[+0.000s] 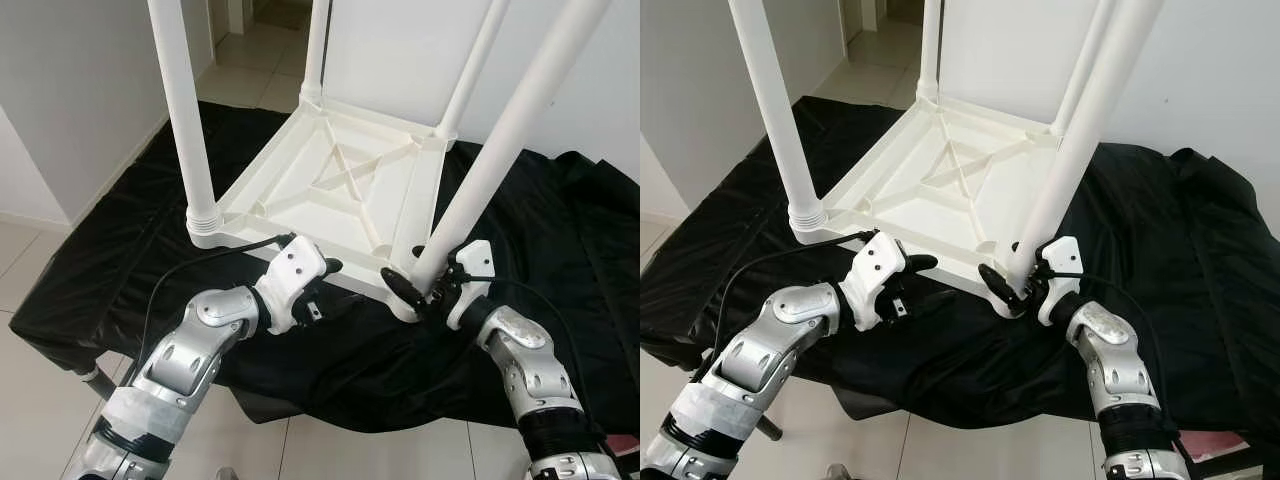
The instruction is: Building children table
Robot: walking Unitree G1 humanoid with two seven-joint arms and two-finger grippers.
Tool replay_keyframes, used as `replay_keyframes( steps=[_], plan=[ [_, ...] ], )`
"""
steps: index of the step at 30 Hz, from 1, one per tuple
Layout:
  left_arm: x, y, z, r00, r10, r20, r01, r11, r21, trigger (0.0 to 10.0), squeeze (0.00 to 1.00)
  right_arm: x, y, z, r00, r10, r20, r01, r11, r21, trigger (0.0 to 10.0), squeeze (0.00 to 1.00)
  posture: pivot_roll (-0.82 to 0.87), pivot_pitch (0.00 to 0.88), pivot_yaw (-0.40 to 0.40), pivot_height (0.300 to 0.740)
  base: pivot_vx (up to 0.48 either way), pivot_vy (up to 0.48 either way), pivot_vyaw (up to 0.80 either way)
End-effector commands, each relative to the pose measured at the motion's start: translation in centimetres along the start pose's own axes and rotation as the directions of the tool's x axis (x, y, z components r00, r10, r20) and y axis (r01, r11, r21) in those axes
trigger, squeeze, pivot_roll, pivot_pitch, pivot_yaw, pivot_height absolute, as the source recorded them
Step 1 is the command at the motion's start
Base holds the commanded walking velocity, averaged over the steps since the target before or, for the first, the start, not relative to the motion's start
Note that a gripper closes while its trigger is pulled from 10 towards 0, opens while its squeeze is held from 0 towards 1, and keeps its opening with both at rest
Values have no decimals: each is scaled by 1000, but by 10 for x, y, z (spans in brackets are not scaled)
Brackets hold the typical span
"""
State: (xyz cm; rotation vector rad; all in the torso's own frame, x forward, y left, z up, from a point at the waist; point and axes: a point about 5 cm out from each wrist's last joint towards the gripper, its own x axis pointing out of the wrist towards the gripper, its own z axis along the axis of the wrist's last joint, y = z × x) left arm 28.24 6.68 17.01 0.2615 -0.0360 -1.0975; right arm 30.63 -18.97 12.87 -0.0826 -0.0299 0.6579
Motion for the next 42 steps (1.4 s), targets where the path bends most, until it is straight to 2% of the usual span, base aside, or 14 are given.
replay_keyframes(
  steps=[1,6,12,13,14,18,21,27,31,34,35,38,40,42],
  plan=[
    [-2,2,4,1000,-4,5,4,1000,14,10000,0,-3,-4,-2,1000,15,-10,-15,1000,20,0,0,10,45,-87,740,0,0,0],
    [2,1,1,1000,0,3,0,1000,8,10000,0,-4,-1,-7,997,63,-38,-62,998,17,0,0,-7,32,-86,740,0,0,0],
    [4,0,4,1000,-19,15,19,1000,6,10000,0,-2,-1,-4,998,66,-4,-66,998,22,0,0,-15,37,-70,740,0,0,0],
    [5,1,3,1000,-15,5,15,1000,15,10000,0,-2,-1,-4,998,60,-6,-60,998,19,784,0,-14,27,-65,740,0,0,0],
    [5,2,3,1000,-17,7,17,1000,15,10000,0,-3,-2,-5,999,47,-2,-47,999,17,10000,0,-18,25,-61,740,0,0,0],
    [5,2,3,1000,-20,6,20,1000,18,10000,0,-4,-2,-4,1000,28,8,-28,999,17,10000,0,-18,22,-56,740,0,0,0],
    [3,7,4,1000,-11,3,11,1000,24,10000,0,-8,8,5,993,-78,90,73,996,52,10000,0,-18,34,-72,740,0,0,0],
    [3,7,3,1000,-2,10,2,1000,16,10000,0,-11,19,10,968,-218,120,208,974,90,10000,0,-35,42,-81,740,0,0,0],
    [4,5,3,1000,-3,12,3,1000,12,10000,0,-12,22,10,958,-259,121,247,963,107,10000,0,-44,45,-80,740,0,0,0],
    [9,1,1,999,-30,16,30,1000,-5,10000,0,-14,36,10,903,-414,115,400,908,125,10000,0,-76,65,-62,740,0,0,0],
    [9,1,1,999,-30,16,30,1000,-5,10000,0,-14,36,10,903,-414,115,400,908,125,10000,0,-76,65,-62,740,0,0,0],
    [14,0,3,998,-63,20,63,998,3,10000,0,-19,50,11,823,-562,79,552,825,121,10000,0,-92,72,-53,740,0,0,0],
    [14,3,2,998,-63,13,63,998,11,10000,0,-22,58,10,764,-644,42,630,759,165,10000,0,-99,72,-43,740,0,0,0],
    [14,5,2,998,-59,12,59,998,12,10000,0,-23,61,10,747,-664,41,651,743,155,10000,0,-99,68,-39,740,0,0,0]
  ],
)
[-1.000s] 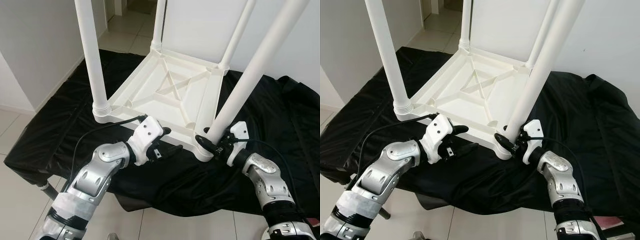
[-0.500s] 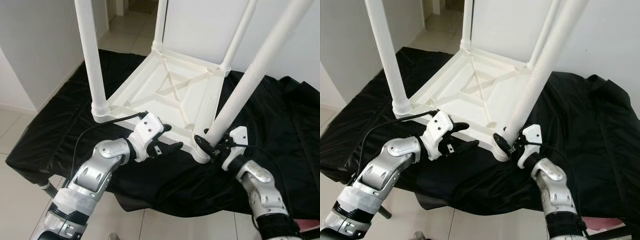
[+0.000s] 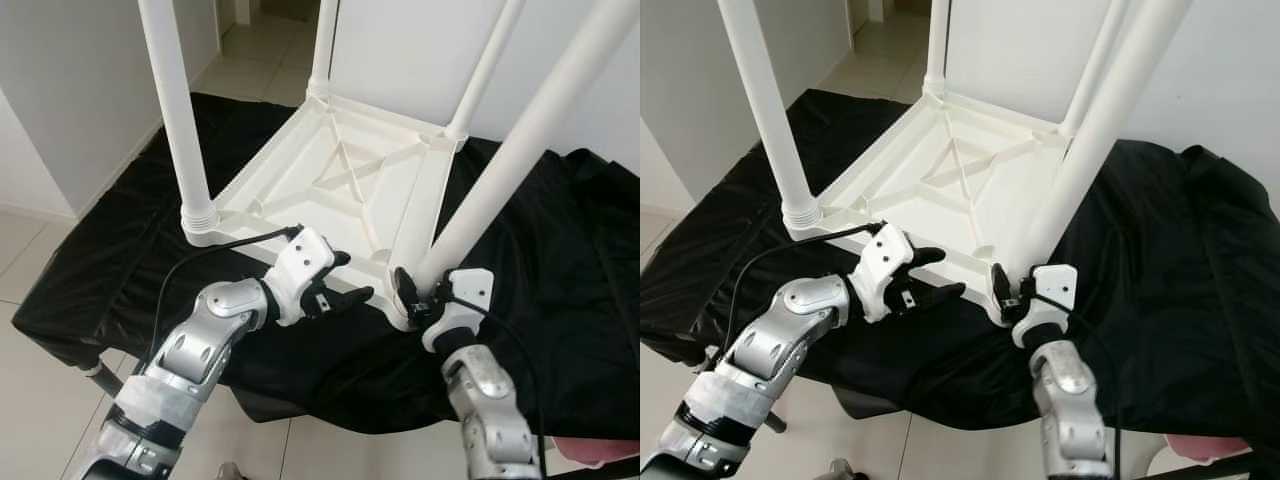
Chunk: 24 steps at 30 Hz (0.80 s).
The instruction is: Building children table
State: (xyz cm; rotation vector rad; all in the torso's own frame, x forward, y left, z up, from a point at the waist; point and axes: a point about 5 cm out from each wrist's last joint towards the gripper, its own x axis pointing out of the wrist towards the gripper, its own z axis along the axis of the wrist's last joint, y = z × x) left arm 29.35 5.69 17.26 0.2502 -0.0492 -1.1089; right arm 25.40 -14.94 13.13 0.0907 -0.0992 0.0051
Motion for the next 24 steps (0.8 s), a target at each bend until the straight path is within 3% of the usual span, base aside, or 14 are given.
replay_keyframes(
  steps=[1,2,5,9,16,17,22,24],
  plan=[
    [1,-1,0,999,-50,-5,50,999,13,10000,0,-3,-5,3,998,-63,6,64,998,-5,10000,0,-99,68,-39,740,0,0,0],
    [1,-1,5,998,-57,15,57,998,2,10000,0,-6,6,2,998,-64,2,64,998,18,10000,0,-97,71,-30,740,0,0,0],
    [0,-1,5,998,-67,16,67,998,5,10000,0,-5,11,4,998,-57,19,57,998,0,10000,0,-111,66,-15,740,0,0,0],
    [4,-2,3,996,-87,-3,87,996,21,10000,0,-5,12,4,995,-98,8,98,995,7,10000,0,-103,69,0,740,0,0,0],
    [4,1,4,997,-80,-3,80,996,27,10000,0,-4,20,6,998,-58,8,58,998,14,10000,8,-96,67,-2,740,0,0,0],
    [3,2,4,997,-76,-3,76,997,26,10000,0,-3,21,8,999,-43,19,43,999,26,10000,1000,-88,64,-6,740,0,0,0],
    [1,2,3,998,-70,-6,70,997,27,10000,0,-3,20,11,999,14,40,-15,999,34,10000,1000,-78,61,-16,740,0,0,0],
    [-3,1,1,998,-60,-11,60,998,25,10000,0,-1,12,13,995,85,49,-86,996,16,10000,1000,-71,59,-23,740,0,0,0]
  ],
)
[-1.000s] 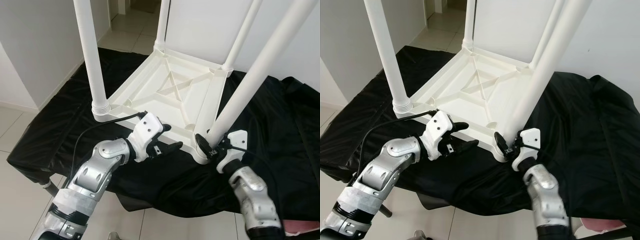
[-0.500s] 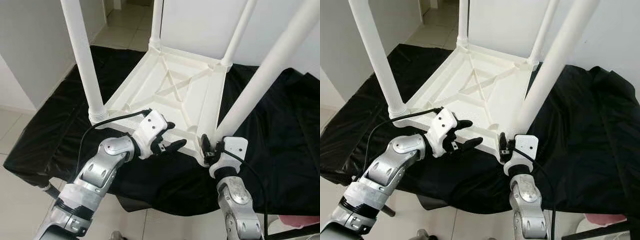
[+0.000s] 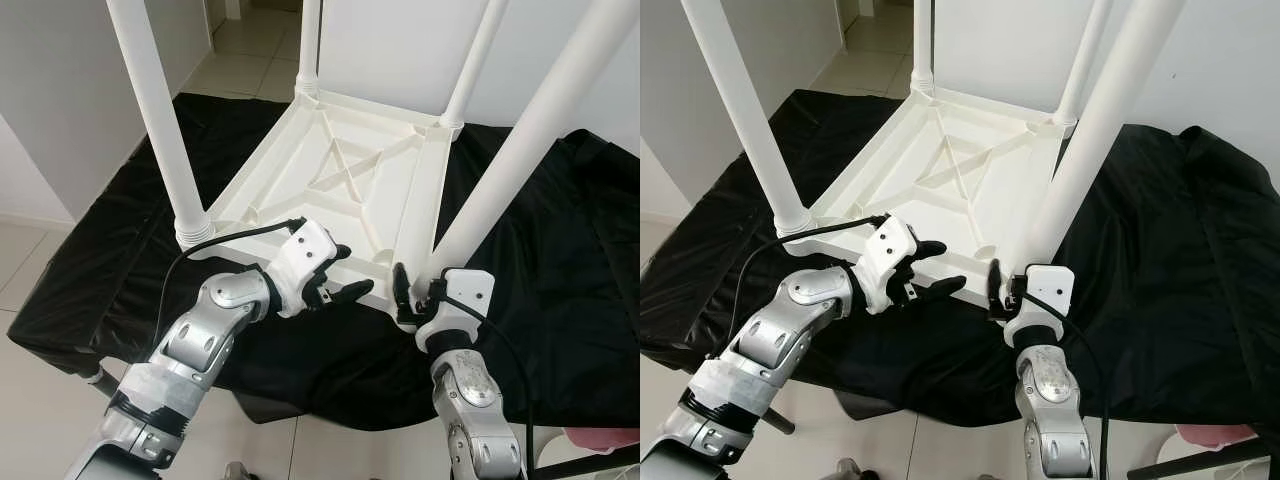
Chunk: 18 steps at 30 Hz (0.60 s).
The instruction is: Building children table
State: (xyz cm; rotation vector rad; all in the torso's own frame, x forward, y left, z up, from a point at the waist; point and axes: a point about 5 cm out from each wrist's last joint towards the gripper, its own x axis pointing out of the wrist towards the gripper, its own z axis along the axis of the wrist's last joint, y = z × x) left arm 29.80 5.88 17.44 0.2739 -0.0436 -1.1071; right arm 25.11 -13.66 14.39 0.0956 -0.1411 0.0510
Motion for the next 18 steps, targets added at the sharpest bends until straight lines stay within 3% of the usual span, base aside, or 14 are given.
replay_keyframes(
  steps=[1,3,4,5,6,14,18],
  plan=[
    [-4,-4,0,998,-58,5,58,998,9,10000,0,1,-3,1,998,61,4,-61,998,10,10000,1000,-71,59,-23,740,0,0,0],
    [-5,-4,-1,999,-55,1,55,998,8,10000,0,0,-6,1,993,118,3,-117,993,-16,10000,1000,-68,58,-25,740,0,0,0],
    [-5,-4,-2,999,-52,-1,52,999,6,10000,0,0,-9,0,991,132,1,-132,991,-12,10000,141,-67,58,-27,740,0,0,0],
    [-6,-4,-2,999,-50,-2,50,999,4,10000,0,0,-12,0,990,139,-1,-139,990,-6,10000,141,-67,58,-27,740,0,0,0],
    [-7,-4,-2,999,-47,0,47,999,3,10000,0,1,-16,0,987,162,0,-162,987,-9,10000,0,-65,57,-30,740,0,0,0],
    [-12,-9,-3,998,-60,10,60,998,-27,10000,0,0,-26,-2,945,325,-28,-326,945,-36,10000,0,-66,53,-28,740,0,0,0],
    [-14,-12,-3,998,-67,13,68,997,-34,10000,0,4,-37,-7,904,419,-84,-423,905,-42,10000,0,-66,49,-30,740,0,0,0]
  ],
)
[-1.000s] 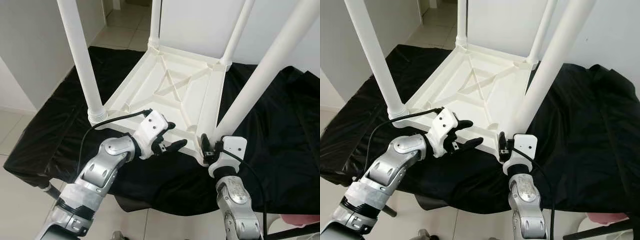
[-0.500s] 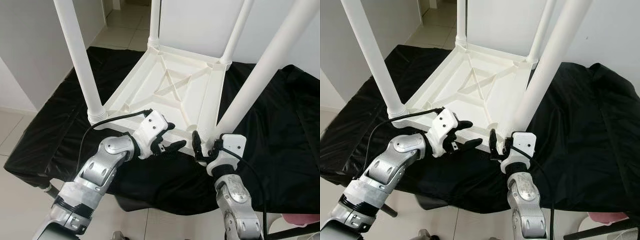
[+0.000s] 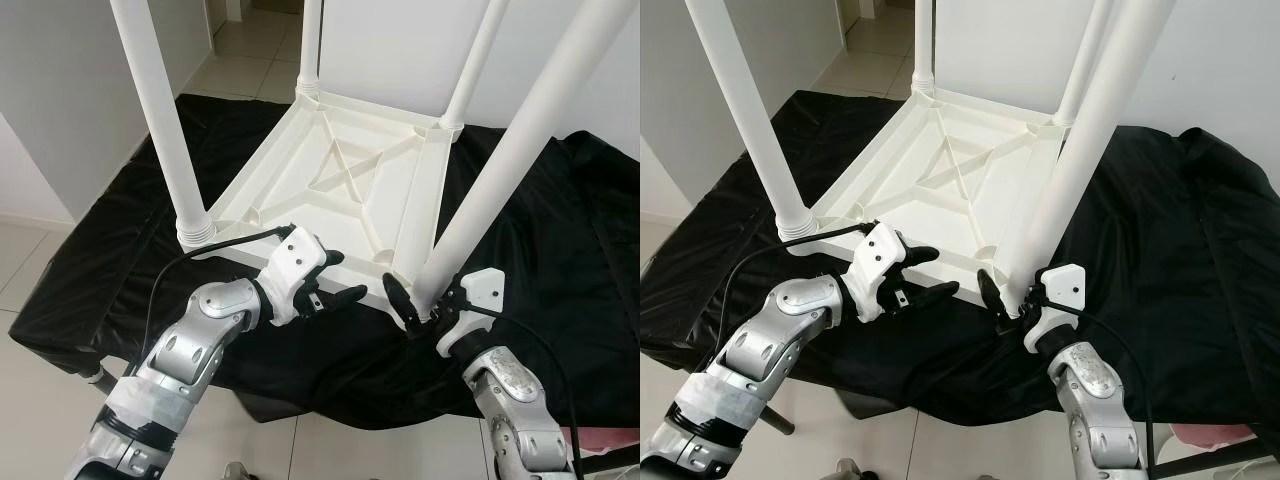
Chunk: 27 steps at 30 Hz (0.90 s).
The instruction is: Building children table
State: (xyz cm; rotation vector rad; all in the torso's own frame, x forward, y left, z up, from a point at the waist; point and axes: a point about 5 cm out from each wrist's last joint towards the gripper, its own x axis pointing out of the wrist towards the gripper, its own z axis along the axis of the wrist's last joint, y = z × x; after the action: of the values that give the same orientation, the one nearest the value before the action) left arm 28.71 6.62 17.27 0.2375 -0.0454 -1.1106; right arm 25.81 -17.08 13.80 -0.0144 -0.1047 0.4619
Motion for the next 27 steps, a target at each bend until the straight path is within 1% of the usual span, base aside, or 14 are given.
replay_keyframes(
  steps=[1,4,6,8,10,15,17,18,19,20,21,22,24,27],
  plan=[
    [-2,-7,-2,997,-71,-7,71,997,-10,10000,0,0,-6,-5,999,45,-21,-45,999,14,10000,0,-63,49,-32,740,0,0,0],
    [-2,-10,-2,997,-81,-6,81,997,-12,10000,0,4,-11,-6,997,66,-31,-66,998,9,10000,0,-57,49,-34,740,0,0,0],
    [-2,-14,-2,996,-91,-7,91,996,-15,10000,0,8,-17,-7,993,108,-43,-108,994,2,10000,0,-55,48,-34,740,0,0,0],
    [-2,-15,-2,996,-94,-8,94,995,-17,10000,0,11,-20,-7,993,113,-44,-113,994,-7,10000,0,-54,48,-34,740,0,0,0],
    [-2,-16,-3,995,-97,-11,96,995,-17,10000,0,17,-29,-6,994,100,-48,-102,995,-25,10000,0,-50,42,-34,740,0,0,0],
    [-1,-17,-3,995,-98,-15,98,995,-15,10000,0,22,-35,-6,992,113,-50,-115,992,-42,10000,0,-46,39,-39,740,0,0,0],
    [0,-17,-3,995,-99,-14,99,995,-13,10000,0,24,-36,-7,990,134,-51,-135,990,-32,10000,0,-46,35,-40,740,0,0,0],
    [0,-17,-2,995,-98,-14,98,995,-12,10000,0,25,-34,-8,986,156,-58,-157,987,-22,5373,0,-46,35,-42,740,0,0,0],
    [0,-17,-2,995,-98,-14,98,995,-12,10000,0,25,-34,-8,986,156,-58,-157,987,-22,5373,0,-46,35,-42,740,0,0,0],
    [0,-16,-2,995,-98,-14,97,995,-11,10000,0,25,-32,-10,982,177,-67,-178,984,-14,4275,0,-45,31,-43,740,0,0,0],
    [0,-16,-2,995,-98,-14,97,995,-11,10000,0,25,-32,-10,982,177,-67,-178,984,-14,4275,0,-45,31,-43,740,0,0,0],
    [0,-16,-2,995,-97,-14,96,995,-10,10000,0,25,-29,-13,976,204,-74,-205,979,-7,0,0,-46,29,-46,740,0,0,0],
    [1,-16,-2,995,-95,-14,95,995,-9,10000,0,24,-25,-17,968,236,-80,-237,971,-10,0,0,-51,23,-45,740,0,0,0],
    [1,-16,-2,995,-95,-13,95,995,-8,10000,0,24,-24,-18,966,244,-80,-246,969,-7,0,0,-54,21,-45,740,0,0,0]
  ],
)
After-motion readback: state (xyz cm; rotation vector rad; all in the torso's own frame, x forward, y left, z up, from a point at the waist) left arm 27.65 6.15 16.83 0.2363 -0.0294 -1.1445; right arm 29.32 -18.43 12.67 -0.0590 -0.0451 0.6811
